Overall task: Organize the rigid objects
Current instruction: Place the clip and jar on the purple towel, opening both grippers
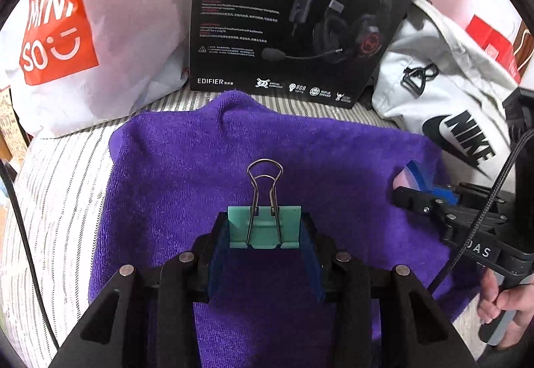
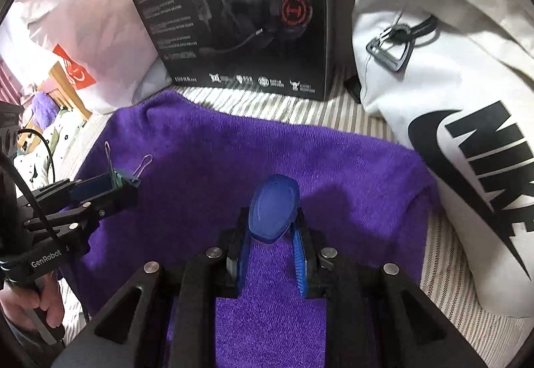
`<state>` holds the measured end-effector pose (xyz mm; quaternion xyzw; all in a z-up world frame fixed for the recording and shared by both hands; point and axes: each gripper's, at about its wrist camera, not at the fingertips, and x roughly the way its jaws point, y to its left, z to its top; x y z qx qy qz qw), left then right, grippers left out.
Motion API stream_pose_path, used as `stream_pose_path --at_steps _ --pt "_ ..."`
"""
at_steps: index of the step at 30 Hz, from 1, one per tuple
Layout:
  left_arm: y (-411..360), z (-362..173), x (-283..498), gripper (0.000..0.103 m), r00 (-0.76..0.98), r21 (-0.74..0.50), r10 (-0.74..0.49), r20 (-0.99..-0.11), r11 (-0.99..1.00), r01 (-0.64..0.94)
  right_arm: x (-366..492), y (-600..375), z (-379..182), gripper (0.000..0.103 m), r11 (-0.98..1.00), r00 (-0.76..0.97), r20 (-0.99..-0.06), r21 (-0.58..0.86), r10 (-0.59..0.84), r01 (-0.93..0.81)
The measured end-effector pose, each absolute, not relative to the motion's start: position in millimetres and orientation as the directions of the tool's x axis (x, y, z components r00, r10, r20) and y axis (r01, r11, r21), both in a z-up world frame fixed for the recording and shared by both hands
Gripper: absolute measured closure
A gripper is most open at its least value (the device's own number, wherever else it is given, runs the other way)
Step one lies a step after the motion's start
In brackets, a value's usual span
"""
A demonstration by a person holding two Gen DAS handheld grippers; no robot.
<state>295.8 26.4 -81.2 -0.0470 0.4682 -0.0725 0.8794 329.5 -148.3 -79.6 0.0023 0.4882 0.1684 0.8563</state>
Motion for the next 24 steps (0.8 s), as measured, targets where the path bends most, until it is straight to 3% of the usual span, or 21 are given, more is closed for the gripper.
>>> stream_pose_path --at_steps 13,15,17,20,24 --pt "18.7 -90.5 301.4 0.064 0.54 -0.103 -0.13 -0.832 0.991 0.08 331.6 -143.7 -93.4 0.079 0.942 0.437 -0.86 0.131 0.262 -0.307" --pt "18.3 -90.4 301.7 0.064 0.54 -0.103 -0.133 -0.831 0.991 0.084 331.4 -143.5 -93.7 0.078 0.939 0.434 -0.861 0.131 0.267 -0.318" --pt "17.9 -90.4 300.4 0.063 0.54 -0.103 -0.138 -0.83 0.99 0.094 330.4 -143.7 -94.1 0.068 0.93 0.422 -0.861 0.142 0.285 -0.338" --pt "20.9 -89.8 297.9 0.056 0.537 -0.135 -0.167 -0.827 0.986 0.1 328.3 -142.6 -94.0 0.058 0.916 0.396 -0.865 0.158 0.308 -0.368" --pt "20.2 -89.9 295.6 0.042 0.529 -0.133 -0.169 -0.832 0.985 0.106 325.9 -145.3 -93.5 0.057 0.91 0.374 -0.876 0.153 0.305 -0.385"
